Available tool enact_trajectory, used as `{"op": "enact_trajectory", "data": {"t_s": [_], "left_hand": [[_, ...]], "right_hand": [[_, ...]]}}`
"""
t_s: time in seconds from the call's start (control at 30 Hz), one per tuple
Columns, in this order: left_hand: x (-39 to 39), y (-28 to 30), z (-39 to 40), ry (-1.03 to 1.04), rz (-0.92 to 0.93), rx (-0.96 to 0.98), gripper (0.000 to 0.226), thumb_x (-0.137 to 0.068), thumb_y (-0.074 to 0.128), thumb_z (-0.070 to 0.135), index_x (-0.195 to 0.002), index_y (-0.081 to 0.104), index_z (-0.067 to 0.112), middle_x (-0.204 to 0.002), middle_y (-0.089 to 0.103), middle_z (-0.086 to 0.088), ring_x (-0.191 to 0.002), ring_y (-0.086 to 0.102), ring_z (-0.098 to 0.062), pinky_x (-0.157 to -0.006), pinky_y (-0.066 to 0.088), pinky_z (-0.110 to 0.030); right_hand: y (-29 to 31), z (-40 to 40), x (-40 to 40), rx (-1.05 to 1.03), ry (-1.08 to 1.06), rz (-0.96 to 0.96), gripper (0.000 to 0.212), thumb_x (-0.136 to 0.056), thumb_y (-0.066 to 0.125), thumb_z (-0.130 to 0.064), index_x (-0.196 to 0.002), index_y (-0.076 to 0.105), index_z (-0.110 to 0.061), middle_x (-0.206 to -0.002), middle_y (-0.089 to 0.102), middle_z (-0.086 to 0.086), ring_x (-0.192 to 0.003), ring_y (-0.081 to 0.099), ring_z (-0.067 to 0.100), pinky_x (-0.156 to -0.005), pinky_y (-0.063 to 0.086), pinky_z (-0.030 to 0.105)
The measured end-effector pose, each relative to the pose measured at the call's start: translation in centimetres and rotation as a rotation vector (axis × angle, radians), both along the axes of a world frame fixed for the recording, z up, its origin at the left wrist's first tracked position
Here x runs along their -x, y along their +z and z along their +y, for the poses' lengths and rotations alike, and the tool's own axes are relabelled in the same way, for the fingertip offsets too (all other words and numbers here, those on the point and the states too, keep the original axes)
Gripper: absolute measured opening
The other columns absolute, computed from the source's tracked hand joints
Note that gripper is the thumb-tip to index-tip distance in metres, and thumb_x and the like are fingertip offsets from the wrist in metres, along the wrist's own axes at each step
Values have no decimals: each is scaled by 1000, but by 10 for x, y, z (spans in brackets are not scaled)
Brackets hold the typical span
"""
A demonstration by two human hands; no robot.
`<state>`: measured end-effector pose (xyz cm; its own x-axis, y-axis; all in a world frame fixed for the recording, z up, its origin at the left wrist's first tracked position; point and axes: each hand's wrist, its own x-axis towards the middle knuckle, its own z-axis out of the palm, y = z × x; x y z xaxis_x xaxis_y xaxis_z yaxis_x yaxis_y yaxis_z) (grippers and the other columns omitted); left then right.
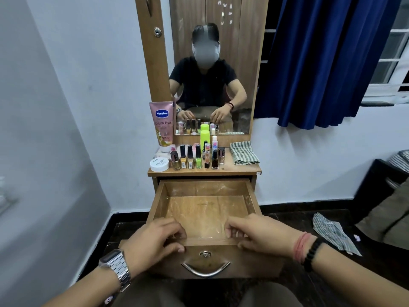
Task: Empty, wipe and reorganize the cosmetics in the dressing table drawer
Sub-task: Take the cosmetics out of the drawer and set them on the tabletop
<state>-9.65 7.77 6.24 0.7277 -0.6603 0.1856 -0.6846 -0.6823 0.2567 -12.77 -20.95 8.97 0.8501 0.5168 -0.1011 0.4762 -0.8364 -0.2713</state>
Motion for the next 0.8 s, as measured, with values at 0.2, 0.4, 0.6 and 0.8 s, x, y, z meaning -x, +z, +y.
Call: {"op": "enact_trajectory", "data": {"t_s": [0.2, 0.4, 0.6, 0.8], "left_hand": [[-12, -5, -12, 117, -68, -20, 19, -84, 59, 45, -99, 58, 35, -101, 52, 21, -97, 49, -1, -83, 43, -21], [-31, -1, -24, 202, -76, -45, 17, -86, 58, 41, -102, 56, 34, -104, 52, 18, -99, 49, -5, -82, 43, -23], [-51, 3, -36, 253, -89, -73, 14, -87, 59, 37, -100, 56, 32, -105, 52, 12, -97, 49, -9, -74, 40, -21], [-71, 5, -43, 278, -136, -73, 10, -87, 59, 33, -91, 50, 31, -98, 51, 10, -93, 50, -12, -67, 39, -24]], "right_hand": [[-1, 1, -12, 57, -74, -73, 30, -88, 54, -14, -112, 50, -31, -107, 64, -8, -96, 61, 16, -74, 41, 26], [-3, 4, -29, 39, -126, -152, 30, -87, 51, -10, -110, 52, -28, -101, 67, -6, -93, 62, 18, -69, 40, 27], [-7, 1, -48, -10, -157, -211, 27, -86, 51, -9, -105, 57, -26, -103, 61, -6, -93, 59, 15, -65, 36, 24], [-13, -2, -71, 1, -194, -295, 22, -88, 52, -15, -106, 58, -27, -109, 54, -5, -97, 55, 17, -69, 39, 26]]}}
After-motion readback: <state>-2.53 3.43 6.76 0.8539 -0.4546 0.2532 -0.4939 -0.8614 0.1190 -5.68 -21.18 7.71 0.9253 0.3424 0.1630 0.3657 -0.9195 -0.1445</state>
